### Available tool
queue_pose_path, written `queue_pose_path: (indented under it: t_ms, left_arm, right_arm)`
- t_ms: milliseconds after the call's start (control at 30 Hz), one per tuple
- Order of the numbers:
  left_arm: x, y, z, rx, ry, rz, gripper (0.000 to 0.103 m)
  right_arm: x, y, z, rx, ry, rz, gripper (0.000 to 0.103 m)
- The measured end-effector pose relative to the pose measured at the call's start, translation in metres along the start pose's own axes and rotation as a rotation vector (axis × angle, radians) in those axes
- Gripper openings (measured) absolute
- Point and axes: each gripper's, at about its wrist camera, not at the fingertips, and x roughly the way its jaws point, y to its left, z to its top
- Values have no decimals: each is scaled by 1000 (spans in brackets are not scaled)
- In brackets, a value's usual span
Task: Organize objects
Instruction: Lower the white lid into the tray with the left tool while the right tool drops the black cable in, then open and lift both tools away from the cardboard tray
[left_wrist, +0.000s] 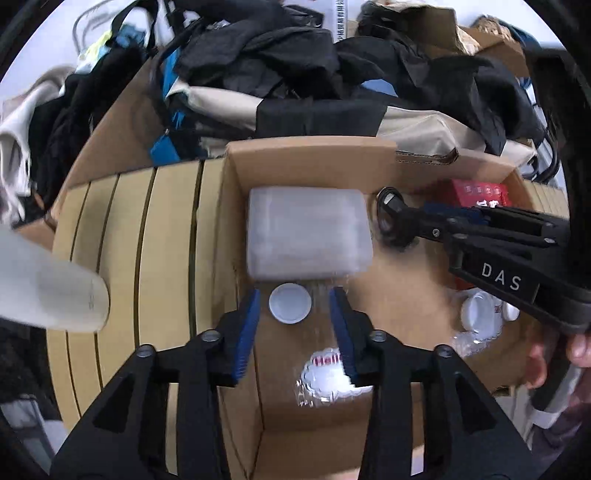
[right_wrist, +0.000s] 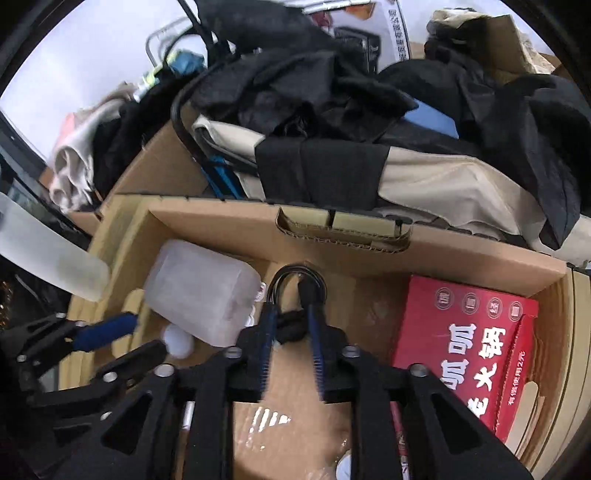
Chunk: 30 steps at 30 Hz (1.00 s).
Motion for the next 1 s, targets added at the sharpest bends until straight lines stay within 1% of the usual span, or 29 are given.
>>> queue_pose_path:
  t_ms: [33,67,100,167,233,267,300,333,367,400,433,467,500,567,633,700,733,767,800,833,867,900,967,1000]
  left_arm:
    - [-7,4,-2,1,-6,-14,46]
    - [-17,5,-5,17,-21,-1,49]
    - [-26,6,-7,34,-32,9,49]
    - [-45,7,-13,45,-48,51,58]
    - [-78,7,-27,55,-94,84,59]
    - [-90,6,-33,66,-113,91,62]
    - [-112,5,-48,85,-139,102,65]
    - [-129,4,-60,96,-159,108,72]
    - [-144,5,-70,99,-182,109,76]
    - [-164,6,-85,95,-213,105,77]
    - [-188,5,-105,94,-245,100,80]
    - [-199,6,-114,97,-259,95,82]
    - [-219,4,-132,105,-279,93,82]
    - [-246,2,-156,117,-299,101,82]
    - [-279,-1,-181,131,-323,98,82]
    - [-313,-3,-203,144,-343,84,83]
    - [-329,-4,-210,149,-352,74,85]
    - [-343,-4,-215,153,-360,61,87]
    - [-366,-5,-221,155,-367,40,88]
    - [-381,-5,-223,156,-368,28,90]
    - [-399,-5,-226,155,-375,21,91]
    - [-425,-7,-229,151,-400,15,92]
    - [-460,-10,-235,146,-459,15,98]
    - [-482,-12,-240,146,-503,30,100]
  right_arm:
    - [-5,-3,-3,12,-21,11,52]
    - [-11,-5,-5,23,-36,18,66]
    - [-20,-7,-6,29,-45,20,85]
    - [-49,-11,-12,23,-91,9,85]
    - [-83,-13,-19,4,-130,-14,85]
    - [-103,-13,-27,-10,-149,-28,85]
    - [-118,-13,-33,-20,-157,-43,85]
    - [-140,-12,-45,-34,-169,-63,85]
    - [-158,-11,-57,-45,-187,-69,85]
    - [-183,-9,-75,-61,-218,-61,85]
    - [-198,-7,-87,-70,-236,-54,85]
    - [-218,-3,-106,-83,-257,-51,85]
    - [-233,1,-119,-96,-269,-54,85]
    - [-266,13,-153,-132,-291,-100,85]
    - [-307,26,-189,-176,-350,-143,85]
    - [-351,36,-222,-206,-408,-148,85]
    - [-369,39,-233,-218,-427,-142,85]
    - [-389,43,-244,-237,-436,-140,85]
    - [-414,48,-255,-265,-437,-149,85]
    - [-434,51,-263,-285,-441,-174,85]
    - [-460,55,-271,-312,-458,-224,85]
    - [-489,60,-279,-340,-483,-279,85]
    - [-535,62,-288,-368,-511,-335,85]
    - [-556,63,-293,-375,-513,-349,85]
